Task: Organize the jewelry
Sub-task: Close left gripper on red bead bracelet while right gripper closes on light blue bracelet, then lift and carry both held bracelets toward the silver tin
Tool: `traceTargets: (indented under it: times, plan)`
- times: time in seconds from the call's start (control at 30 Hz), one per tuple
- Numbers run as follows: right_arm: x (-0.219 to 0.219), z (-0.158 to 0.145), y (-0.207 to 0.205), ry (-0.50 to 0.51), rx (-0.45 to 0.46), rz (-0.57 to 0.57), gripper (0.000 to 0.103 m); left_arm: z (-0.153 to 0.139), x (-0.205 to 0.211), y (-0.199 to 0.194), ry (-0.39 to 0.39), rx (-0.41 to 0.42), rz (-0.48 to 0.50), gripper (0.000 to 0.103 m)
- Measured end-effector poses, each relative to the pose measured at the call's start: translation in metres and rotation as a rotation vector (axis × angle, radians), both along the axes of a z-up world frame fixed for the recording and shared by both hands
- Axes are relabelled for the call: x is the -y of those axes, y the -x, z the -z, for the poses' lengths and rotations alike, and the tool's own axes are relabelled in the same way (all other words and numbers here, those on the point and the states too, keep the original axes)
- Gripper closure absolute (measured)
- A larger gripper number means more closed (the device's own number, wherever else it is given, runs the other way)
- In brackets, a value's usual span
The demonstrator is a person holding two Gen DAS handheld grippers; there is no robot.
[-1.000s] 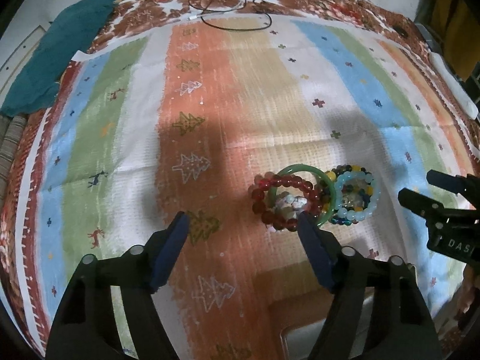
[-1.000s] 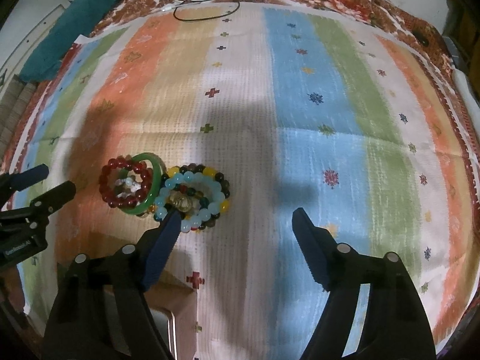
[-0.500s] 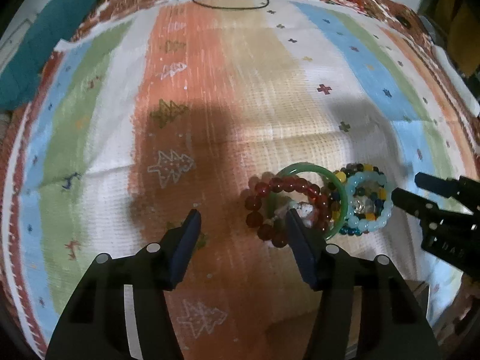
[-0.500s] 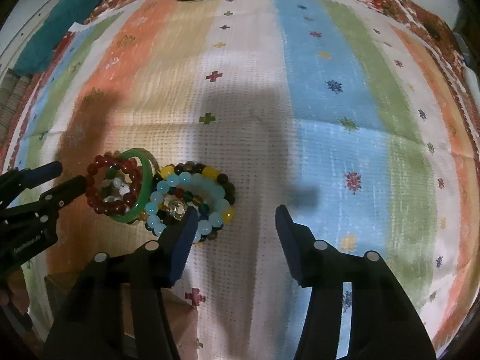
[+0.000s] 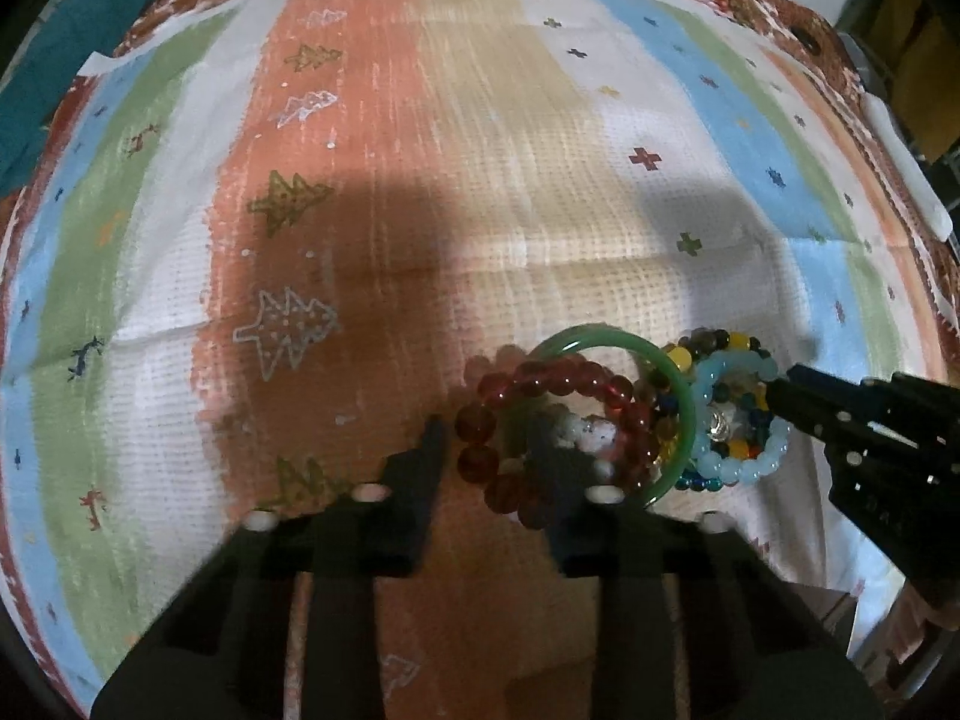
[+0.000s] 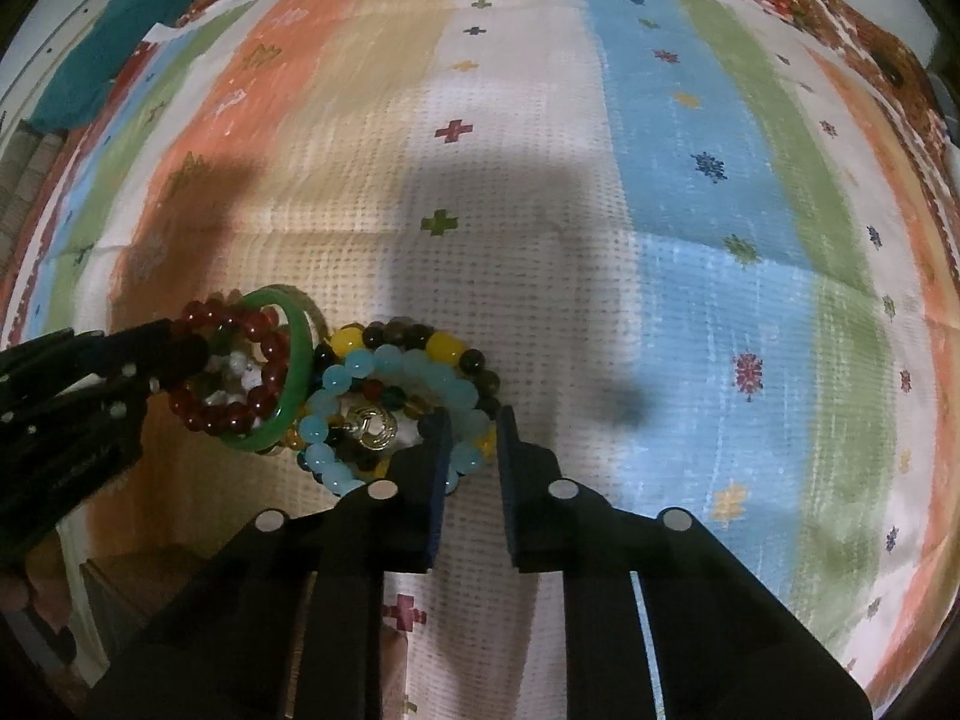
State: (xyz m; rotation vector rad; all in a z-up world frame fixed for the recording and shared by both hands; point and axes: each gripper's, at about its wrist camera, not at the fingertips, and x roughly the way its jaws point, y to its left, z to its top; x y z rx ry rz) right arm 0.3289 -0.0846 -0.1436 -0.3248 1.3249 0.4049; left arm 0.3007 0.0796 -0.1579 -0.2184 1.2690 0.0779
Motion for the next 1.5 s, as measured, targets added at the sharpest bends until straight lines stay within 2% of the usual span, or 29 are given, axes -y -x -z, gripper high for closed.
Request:
traceTargets:
  times: [0.3,0.67,0.93,1.17,1.5]
  plan:
    - [-0.002,-0.008,0.005,-0.004,0.033,-0.029,0.091,-0.008,0.003,0.003,-0.006,0.016,0.005,0.09]
    - [0.001,-0.048,0.012,-0.089,0.11,-0.045,0.091,-0.057,0.025,0.024,-0.031,0.122,0.035,0.09]
    - [0.002,-0.071,0.026,-0.148,0.164,-0.054,0.091,-0.079,0.027,0.039,-0.046,0.166,0.024,0.09]
    - [0.004,-0.084,0.043,-0.174,0.203,-0.074,0.091,-0.096,0.03,0.054,-0.006,0.201,0.017,0.09]
    - [0.01,-0.106,0.064,-0.207,0.242,-0.091,0.091,-0.128,0.042,0.08,0.004,0.288,0.034,0.09]
